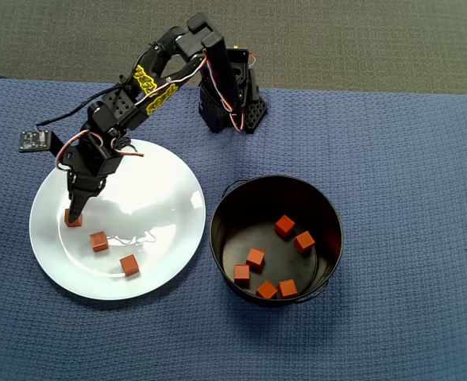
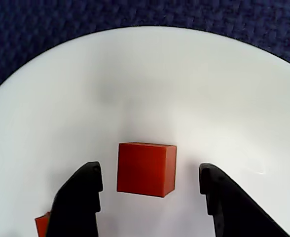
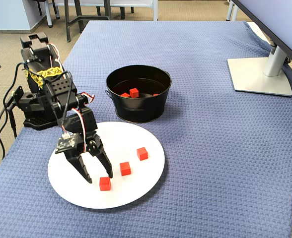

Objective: Pick up the red cubes from the white plate and place them in the black recipient

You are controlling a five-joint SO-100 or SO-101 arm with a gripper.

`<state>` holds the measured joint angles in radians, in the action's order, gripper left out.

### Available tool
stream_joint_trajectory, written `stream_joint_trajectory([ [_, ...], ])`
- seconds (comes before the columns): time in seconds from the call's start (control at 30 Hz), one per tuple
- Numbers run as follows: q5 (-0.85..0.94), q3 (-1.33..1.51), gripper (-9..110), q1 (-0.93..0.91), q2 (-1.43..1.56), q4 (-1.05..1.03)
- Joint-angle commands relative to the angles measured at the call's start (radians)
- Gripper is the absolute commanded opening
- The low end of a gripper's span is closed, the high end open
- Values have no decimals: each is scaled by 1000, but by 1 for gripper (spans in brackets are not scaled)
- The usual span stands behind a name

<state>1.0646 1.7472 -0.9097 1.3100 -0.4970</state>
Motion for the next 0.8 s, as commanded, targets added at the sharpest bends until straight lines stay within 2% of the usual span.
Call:
stream_joint_trajectory([
  [0.0, -34, -106, 17, 2, -14, -15],
  [0.77, -67, -89, 13, 55, -124, 95],
])
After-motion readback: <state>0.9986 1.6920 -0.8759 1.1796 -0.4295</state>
